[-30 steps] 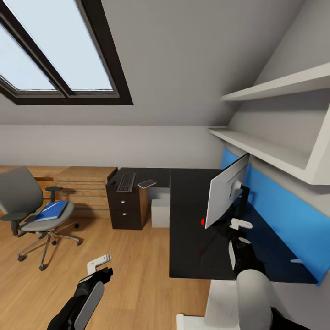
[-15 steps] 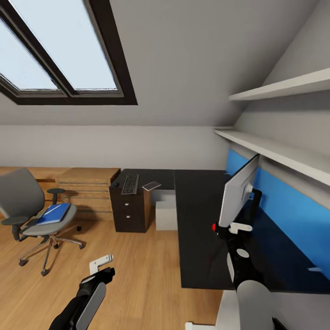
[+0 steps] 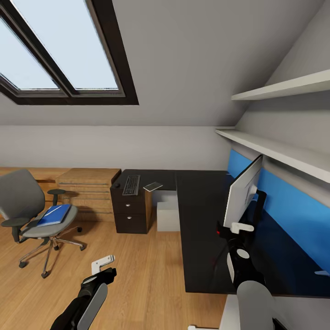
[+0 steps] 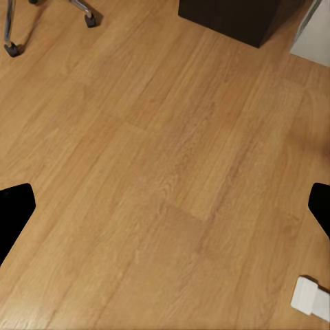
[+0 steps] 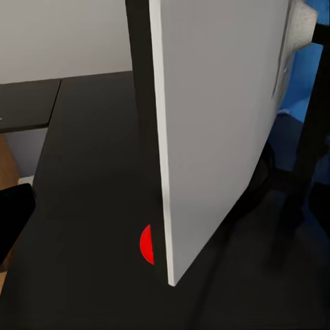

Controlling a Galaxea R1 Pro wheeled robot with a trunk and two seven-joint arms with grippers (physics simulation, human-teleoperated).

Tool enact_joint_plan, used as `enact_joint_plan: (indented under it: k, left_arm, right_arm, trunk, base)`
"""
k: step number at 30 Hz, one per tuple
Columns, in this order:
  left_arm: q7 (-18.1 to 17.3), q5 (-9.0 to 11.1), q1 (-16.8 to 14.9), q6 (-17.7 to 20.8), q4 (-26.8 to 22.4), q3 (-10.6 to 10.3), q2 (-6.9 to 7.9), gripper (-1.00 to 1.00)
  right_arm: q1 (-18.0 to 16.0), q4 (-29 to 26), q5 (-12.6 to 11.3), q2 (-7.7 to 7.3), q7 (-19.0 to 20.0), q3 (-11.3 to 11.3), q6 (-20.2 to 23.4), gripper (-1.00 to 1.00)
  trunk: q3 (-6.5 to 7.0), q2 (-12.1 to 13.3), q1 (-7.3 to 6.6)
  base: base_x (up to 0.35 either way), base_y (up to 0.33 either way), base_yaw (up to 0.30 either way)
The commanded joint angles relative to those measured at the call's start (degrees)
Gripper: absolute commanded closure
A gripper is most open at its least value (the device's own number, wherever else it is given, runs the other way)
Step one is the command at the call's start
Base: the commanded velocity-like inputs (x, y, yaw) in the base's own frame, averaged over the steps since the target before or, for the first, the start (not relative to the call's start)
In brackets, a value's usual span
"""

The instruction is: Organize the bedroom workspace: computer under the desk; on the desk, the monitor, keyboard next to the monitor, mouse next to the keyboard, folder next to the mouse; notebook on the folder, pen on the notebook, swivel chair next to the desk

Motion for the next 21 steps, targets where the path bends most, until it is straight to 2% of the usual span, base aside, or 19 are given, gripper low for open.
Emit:
enact_joint_plan:
  k: [1,2,8,15,21]
  left_arm:
    - [0.51,0.43,-0.04,0.12,-0.08,-0.25,0.09,-1.00]
    - [0.51,0.40,-0.04,0.12,-0.07,-0.28,0.07,-1.00]
    - [0.54,0.44,-0.04,0.12,-0.05,-1.61,0.12,-1.00]
    - [0.59,0.42,-0.04,0.11,-0.04,-2.06,0.13,-1.00]
    - [0.59,0.45,-0.04,0.11,-0.01,-2.13,0.13,-1.00]
  right_arm:
    - [-0.08,-0.03,0.51,0.08,-0.06,-0.48,-0.29,-1.00]
    - [-0.08,0.03,0.51,0.08,-2.59,-0.42,-0.35,-1.00]
    - [-0.08,0.01,0.54,0.08,-5.95,-0.40,-0.45,-1.00]
    - [-0.08,-0.03,0.59,0.08,-6.88,-0.40,-0.69,-1.00]
    - [-0.08,-0.03,0.60,0.08,-7.77,-0.42,-1.30,-1.00]
  trunk:
    - [-0.06,-0.07,0.03]
    - [-0.06,-0.07,0.03]
    - [-0.06,-0.07,0.03]
    - [-0.06,-0.07,0.03]
    - [-0.06,-0.07,0.03]
  base:
    - [0.002,0.002,0.000]
    - [0.150,0.143,0.000]
    - [0.122,0.112,0.000]
    - [0.032,0.015,0.000]
    - [0.202,0.046,0.000]
